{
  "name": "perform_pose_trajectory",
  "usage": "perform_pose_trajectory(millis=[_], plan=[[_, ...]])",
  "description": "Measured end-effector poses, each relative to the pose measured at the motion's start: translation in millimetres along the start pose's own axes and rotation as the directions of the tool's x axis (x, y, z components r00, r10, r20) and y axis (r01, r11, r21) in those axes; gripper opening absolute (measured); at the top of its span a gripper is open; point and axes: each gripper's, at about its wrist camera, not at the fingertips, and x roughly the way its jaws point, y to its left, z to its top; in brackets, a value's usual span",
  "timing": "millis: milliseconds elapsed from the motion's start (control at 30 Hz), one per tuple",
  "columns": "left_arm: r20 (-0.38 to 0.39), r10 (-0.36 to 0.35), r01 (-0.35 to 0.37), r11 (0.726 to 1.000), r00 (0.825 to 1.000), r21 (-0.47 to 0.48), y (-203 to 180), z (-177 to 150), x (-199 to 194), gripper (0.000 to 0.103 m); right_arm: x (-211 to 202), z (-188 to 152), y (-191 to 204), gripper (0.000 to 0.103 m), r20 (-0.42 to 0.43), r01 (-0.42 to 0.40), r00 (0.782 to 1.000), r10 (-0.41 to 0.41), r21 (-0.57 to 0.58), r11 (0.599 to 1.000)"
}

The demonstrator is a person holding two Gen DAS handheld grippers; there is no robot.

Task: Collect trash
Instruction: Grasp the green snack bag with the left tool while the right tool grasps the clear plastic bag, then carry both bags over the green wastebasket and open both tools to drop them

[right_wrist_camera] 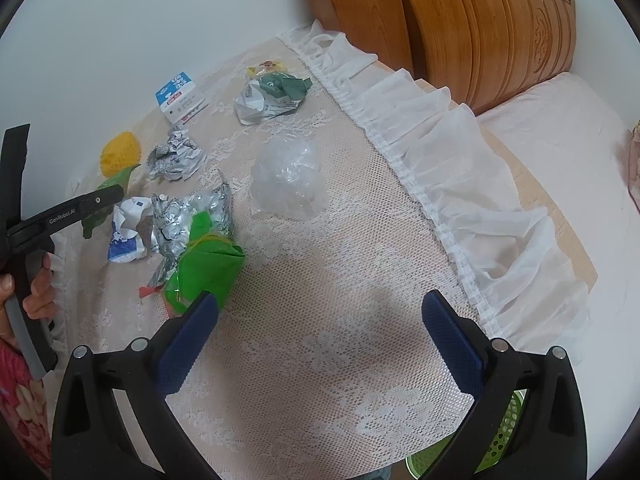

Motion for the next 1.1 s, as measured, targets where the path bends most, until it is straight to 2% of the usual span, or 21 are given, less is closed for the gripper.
perform_pose_trajectory(millis=[133,267,500,600,667,800,967,1100], plan=[[0.039,-0.008,0.009,1.0,0.999,-0.03,-1,-1,-17,0.039,1,10,-2,0.101,0.018,-0.015,1.0,0.015,0.013,1.0],[0.084,-0.009,0.014,0.998,0.996,-0.064,-3,-6,-42,0.039,7,35,-1,0.101,0.055,-0.021,0.998,0.021,0.009,1.0],[0.118,-0.022,0.032,0.996,0.993,-0.085,-8,-24,-65,0.039,56,70,20,0.1,0.024,-0.001,1.0,0.001,-0.02,1.0],[0.123,-0.003,0.013,0.997,0.992,-0.08,-10,-33,-70,0.039,73,75,26,0.076,-0.008,0.003,1.0,-0.003,-0.023,1.0],[0.13,0.016,-0.008,0.998,0.991,-0.066,-13,-40,-74,0.039,77,75,24,0.046,-0.025,-0.037,0.999,0.037,-0.007,0.999],[0.134,-0.003,0.01,0.999,0.991,-0.051,-23,-51,-84,0.039,58,68,18,0.041,0.014,-0.102,0.995,0.102,0.006,0.995],[0.132,-0.032,0.03,0.999,0.991,0.016,-57,-70,-100,0.039,7,42,-9,0.041,0.056,-0.154,0.987,0.152,0.018,0.988],[0.111,-0.118,0.105,0.988,0.987,0.109,-106,-94,-116,0.039,-38,1,-39,0.041,0.073,-0.114,0.991,0.115,-0.015,0.993]])
